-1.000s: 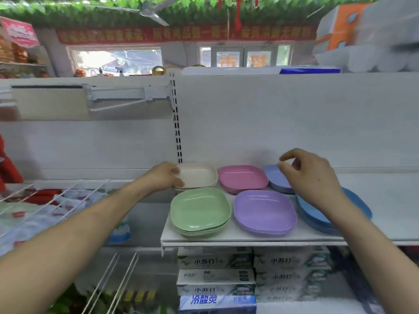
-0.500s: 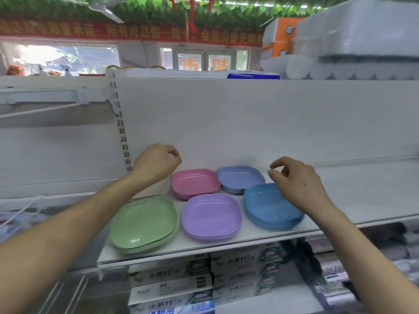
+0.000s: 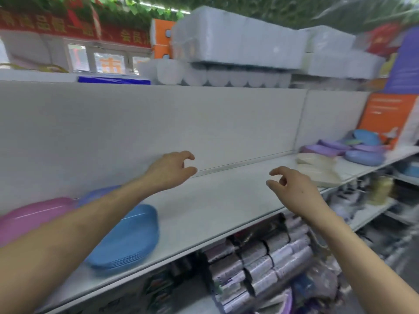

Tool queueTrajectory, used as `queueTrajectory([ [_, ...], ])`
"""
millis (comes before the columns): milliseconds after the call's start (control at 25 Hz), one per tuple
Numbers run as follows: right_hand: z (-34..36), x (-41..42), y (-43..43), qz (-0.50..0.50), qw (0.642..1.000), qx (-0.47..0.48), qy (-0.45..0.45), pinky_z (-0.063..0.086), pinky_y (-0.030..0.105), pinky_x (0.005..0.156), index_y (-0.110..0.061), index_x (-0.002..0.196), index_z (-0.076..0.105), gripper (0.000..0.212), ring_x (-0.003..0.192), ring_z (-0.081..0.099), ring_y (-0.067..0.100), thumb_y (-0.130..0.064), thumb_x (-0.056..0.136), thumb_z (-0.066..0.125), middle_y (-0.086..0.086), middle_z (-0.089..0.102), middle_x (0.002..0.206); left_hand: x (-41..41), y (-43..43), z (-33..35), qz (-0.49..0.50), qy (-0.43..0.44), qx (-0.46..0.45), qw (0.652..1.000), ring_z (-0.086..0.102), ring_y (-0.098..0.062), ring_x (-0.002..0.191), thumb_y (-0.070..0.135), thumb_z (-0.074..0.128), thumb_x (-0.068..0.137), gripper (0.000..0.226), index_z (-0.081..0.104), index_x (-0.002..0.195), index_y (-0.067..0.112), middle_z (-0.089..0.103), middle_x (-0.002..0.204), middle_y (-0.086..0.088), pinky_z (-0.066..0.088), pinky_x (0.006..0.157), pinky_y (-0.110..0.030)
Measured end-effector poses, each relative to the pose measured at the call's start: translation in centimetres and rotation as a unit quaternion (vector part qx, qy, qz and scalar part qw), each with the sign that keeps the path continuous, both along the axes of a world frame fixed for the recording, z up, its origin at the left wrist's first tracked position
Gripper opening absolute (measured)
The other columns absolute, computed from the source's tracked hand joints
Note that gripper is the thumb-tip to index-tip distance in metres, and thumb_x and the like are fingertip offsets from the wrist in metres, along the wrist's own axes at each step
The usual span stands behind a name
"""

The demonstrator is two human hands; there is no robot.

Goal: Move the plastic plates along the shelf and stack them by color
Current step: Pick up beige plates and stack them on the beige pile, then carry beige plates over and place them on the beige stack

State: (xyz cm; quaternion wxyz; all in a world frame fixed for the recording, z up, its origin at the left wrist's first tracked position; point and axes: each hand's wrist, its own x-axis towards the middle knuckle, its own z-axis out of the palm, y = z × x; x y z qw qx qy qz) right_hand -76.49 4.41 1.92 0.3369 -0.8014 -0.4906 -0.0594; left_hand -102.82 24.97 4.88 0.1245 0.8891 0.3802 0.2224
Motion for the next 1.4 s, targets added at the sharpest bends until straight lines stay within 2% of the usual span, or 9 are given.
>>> queueTrajectory([
  [120,-0.4,7.1,-3.0,-0.027,0.999,-0.017,-0.001,0.049,0.038,0.085,-0.027,0.127,0.064,0.034,0.092,0.061,0.022,-0.039,0.095,0.064,-0.004,0.061,0.092,8.5,-1.1,-0.6,-0.042,0.012,-0.011,0.999,0.061,-0.02,0.097,0.049,0.058,0.095,0.043,0.055,0.136,0.035,0.063,0.1,0.004,0.053,0.093,-0.041],
  [360,-0.8,19.5,-8.9,-0.077,0.997,-0.027,0.001,0.052,0.037,0.076,-0.025,0.128,0.065,0.035,0.081,0.062,0.01,-0.037,0.095,0.063,-0.008,0.065,0.087,23.2,-3.6,-2.2,-0.102,0.022,-0.033,0.994,0.059,-0.022,0.102,0.051,0.057,0.097,0.046,0.054,0.138,0.031,0.064,0.107,0.001,0.049,0.095,-0.037],
  [520,-1.9,25.2,-9.9,-0.097,0.995,-0.037,0.006,0.053,0.041,0.082,-0.033,0.128,0.063,0.04,0.093,0.06,0.014,-0.052,0.093,0.059,-0.008,0.059,0.103,30.1,-4.2,-3.2,-0.137,0.023,-0.076,0.987,0.06,-0.02,0.106,0.052,0.056,0.099,0.041,0.056,0.136,0.035,0.065,0.11,0.001,0.048,0.096,-0.034],
  [680,-2.8,29.9,-9.1,-0.1,0.994,-0.035,0.021,0.05,0.035,0.074,-0.032,0.131,0.061,0.037,0.088,0.059,0.008,-0.047,0.097,0.058,-0.008,0.057,0.103,36.0,-3.2,-4.0,-0.188,0.03,-0.094,0.977,0.058,-0.012,0.11,0.046,0.053,0.103,0.032,0.062,0.134,0.039,0.064,0.121,0.005,0.039,0.088,-0.025],
  [880,-2.0,35.6,-7.7,-0.123,0.991,-0.057,0.021,0.045,0.033,0.069,-0.028,0.131,0.061,0.035,0.087,0.057,0.01,-0.044,0.099,0.058,-0.009,0.058,0.096,42.5,-0.8,-5.3,-0.22,0.085,-0.156,0.959,0.057,-0.01,0.122,0.058,0.062,0.094,0.038,0.065,0.129,0.045,0.062,0.132,0.012,0.042,0.1,-0.026],
  [1040,-0.9,39.9,-4.7,-0.141,0.988,-0.053,0.031,0.05,0.036,0.073,-0.027,0.133,0.062,0.039,0.087,0.063,0.015,-0.044,0.097,0.06,-0.009,0.065,0.091,45.1,1.1,-5.6,-0.257,0.14,-0.176,0.94,0.063,-0.01,0.1,0.05,0.078,0.08,0.055,0.062,0.132,0.045,0.064,0.114,0.008,0.045,0.082,-0.023],
  [1200,-1.7,41.8,0.6,-0.115,0.991,-0.049,0.048,0.051,0.035,0.079,-0.026,0.135,0.062,0.042,0.09,0.063,0.017,-0.044,0.097,0.061,-0.004,0.065,0.098,45.2,3.1,-5.0,-0.273,0.118,-0.231,0.926,0.058,-0.002,0.068,0.029,0.081,0.082,0.048,0.066,0.126,0.04,0.057,0.084,0.006,0.043,0.067,-0.019],
  [1280,-2.2,42.7,2.9,-0.096,0.993,-0.05,0.044,0.053,0.038,0.085,-0.026,0.135,0.062,0.042,0.094,0.063,0.019,-0.044,0.097,0.061,-0.003,0.066,0.102,44.7,4.1,-4.8,-0.255,0.101,-0.22,0.936,0.054,0.003,0.061,0.021,0.077,0.09,0.041,0.067,0.127,0.034,0.055,0.085,0.008,0.043,0.065,-0.014],
  [1400,-2.5,43.8,5.8,-0.046,0.996,-0.068,0.034,0.053,0.038,0.09,-0.028,0.135,0.063,0.043,0.1,0.064,0.017,-0.047,0.097,0.061,-0.004,0.069,0.112,42.8,5.5,-4.1,-0.217,0.09,-0.208,0.95,0.052,-0.003,0.061,0.022,0.071,0.095,0.038,0.067,0.131,0.034,0.058,0.098,-0.001,0.045,0.067,-0.02],
])
